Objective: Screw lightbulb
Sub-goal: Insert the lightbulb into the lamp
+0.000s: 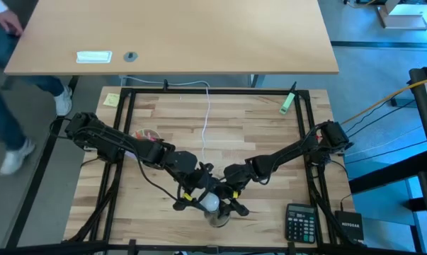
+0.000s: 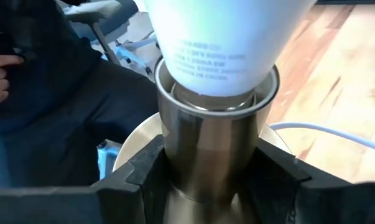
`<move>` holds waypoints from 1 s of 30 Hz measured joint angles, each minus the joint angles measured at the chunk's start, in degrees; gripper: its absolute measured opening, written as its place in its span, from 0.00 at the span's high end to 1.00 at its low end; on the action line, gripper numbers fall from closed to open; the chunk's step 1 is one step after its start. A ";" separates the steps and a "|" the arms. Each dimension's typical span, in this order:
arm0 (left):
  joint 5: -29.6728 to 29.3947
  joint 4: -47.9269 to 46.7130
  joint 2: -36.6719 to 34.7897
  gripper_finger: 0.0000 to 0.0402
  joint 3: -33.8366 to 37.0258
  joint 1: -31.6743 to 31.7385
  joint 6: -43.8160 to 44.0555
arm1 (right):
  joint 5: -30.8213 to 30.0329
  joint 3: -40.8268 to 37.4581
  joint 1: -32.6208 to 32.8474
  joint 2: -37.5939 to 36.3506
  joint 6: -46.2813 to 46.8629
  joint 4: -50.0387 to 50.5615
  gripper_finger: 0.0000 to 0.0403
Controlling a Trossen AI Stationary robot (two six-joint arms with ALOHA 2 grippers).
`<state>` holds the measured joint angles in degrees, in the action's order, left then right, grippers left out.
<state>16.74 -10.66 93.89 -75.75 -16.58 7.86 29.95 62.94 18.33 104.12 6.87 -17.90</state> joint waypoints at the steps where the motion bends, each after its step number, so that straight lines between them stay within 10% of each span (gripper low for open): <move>1: 0.04 -0.02 0.00 0.26 0.01 0.00 0.05 | -0.48 0.02 0.00 0.00 -0.29 0.37 0.55; 30: -20.23 -8.99 0.22 0.25 0.15 0.02 -3.37 | -29.40 -6.04 -0.11 -0.37 -2.77 3.65 0.55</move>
<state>-3.49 -19.64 94.11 -75.59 -16.56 4.49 0.54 56.90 18.21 103.74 4.10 -14.25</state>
